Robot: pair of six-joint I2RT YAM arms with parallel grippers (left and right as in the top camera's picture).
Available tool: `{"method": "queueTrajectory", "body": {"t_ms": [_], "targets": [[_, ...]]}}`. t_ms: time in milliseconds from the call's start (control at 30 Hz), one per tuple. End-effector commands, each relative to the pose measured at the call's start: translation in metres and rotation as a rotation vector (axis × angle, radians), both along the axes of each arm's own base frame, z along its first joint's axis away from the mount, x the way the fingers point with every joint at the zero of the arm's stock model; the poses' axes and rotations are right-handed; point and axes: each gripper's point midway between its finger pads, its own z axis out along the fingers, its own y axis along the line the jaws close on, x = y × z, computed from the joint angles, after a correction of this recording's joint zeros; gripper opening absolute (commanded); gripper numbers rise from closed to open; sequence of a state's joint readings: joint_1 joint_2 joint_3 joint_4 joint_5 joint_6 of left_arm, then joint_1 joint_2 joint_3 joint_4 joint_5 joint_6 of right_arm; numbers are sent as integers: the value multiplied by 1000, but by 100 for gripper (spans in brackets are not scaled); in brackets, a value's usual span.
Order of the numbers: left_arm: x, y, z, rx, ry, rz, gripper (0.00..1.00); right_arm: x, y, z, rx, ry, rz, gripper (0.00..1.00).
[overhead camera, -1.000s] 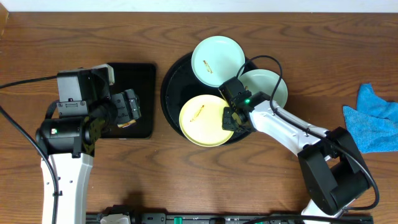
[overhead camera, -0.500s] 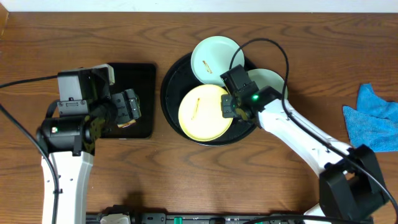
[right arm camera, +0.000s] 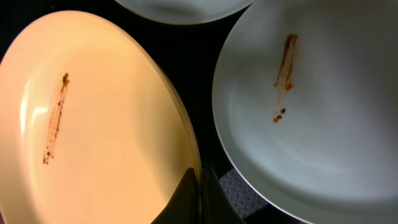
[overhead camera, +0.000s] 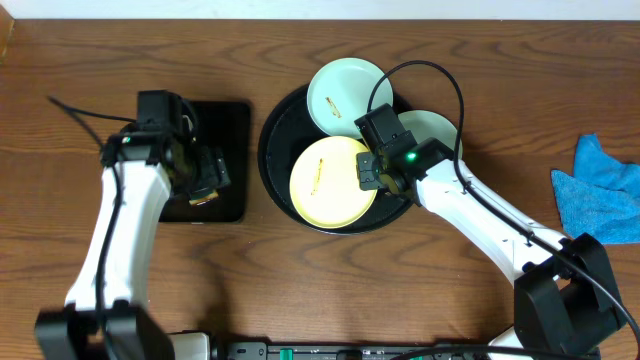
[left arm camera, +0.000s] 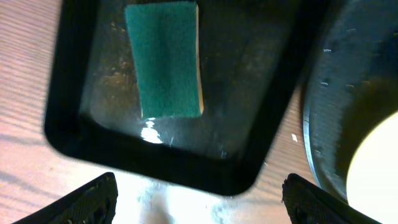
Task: Clean dirty plates on tray and stack at the side
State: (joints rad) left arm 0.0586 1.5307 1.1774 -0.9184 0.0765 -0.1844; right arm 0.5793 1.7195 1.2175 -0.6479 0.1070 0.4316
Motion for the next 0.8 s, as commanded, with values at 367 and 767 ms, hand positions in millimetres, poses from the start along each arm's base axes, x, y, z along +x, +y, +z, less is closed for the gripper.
{"method": "queueTrajectory", "body": {"t_ms": [367, 767], "targets": [[18, 23, -72, 107, 129, 38, 85, 3, 1, 4, -9, -18, 11, 1], [20, 23, -88, 107, 119, 43, 81, 3, 2, 4, -9, -18, 12, 1]]}}
